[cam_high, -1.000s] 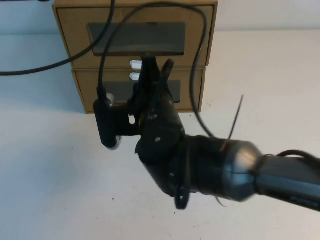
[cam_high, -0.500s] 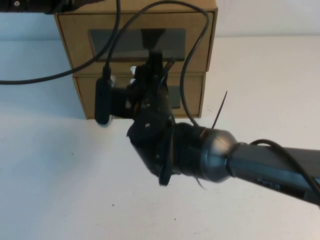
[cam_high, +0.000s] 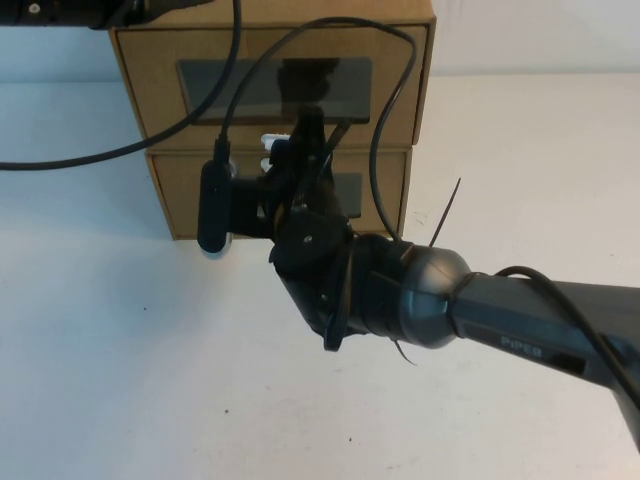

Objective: Open the shoe box
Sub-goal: 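Pull the top drawer of the cardboard box fully open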

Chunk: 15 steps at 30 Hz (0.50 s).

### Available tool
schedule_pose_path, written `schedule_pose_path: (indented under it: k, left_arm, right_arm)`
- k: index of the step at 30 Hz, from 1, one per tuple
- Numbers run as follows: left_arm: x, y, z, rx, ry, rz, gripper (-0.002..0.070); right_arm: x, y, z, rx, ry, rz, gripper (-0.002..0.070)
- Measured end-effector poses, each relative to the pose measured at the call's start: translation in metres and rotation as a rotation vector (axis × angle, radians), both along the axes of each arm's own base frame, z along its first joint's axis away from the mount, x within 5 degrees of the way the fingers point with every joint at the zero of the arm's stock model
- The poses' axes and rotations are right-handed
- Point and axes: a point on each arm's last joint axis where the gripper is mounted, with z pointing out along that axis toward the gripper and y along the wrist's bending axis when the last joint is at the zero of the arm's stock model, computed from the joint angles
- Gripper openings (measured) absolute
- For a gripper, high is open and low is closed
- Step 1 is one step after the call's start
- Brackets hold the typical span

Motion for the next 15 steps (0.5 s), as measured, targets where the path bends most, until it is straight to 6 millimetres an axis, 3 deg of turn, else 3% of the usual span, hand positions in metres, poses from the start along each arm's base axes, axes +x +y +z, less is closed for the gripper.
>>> schedule_pose_path:
  k: [7,15]
  left_arm:
    - [0.0,0.0,0.0,0.0,0.0,0.0,-0.0003]
    - [0.0,0.0,0.0,0.0,0.001,-0.002,-0.0003]
  right_arm:
    - [0.004,0.002,-0.009,-0.008,0.013,0.004,0.0249]
    - [0.016,0.001,0.009,0.056,-0.018,-0.011,0.025]
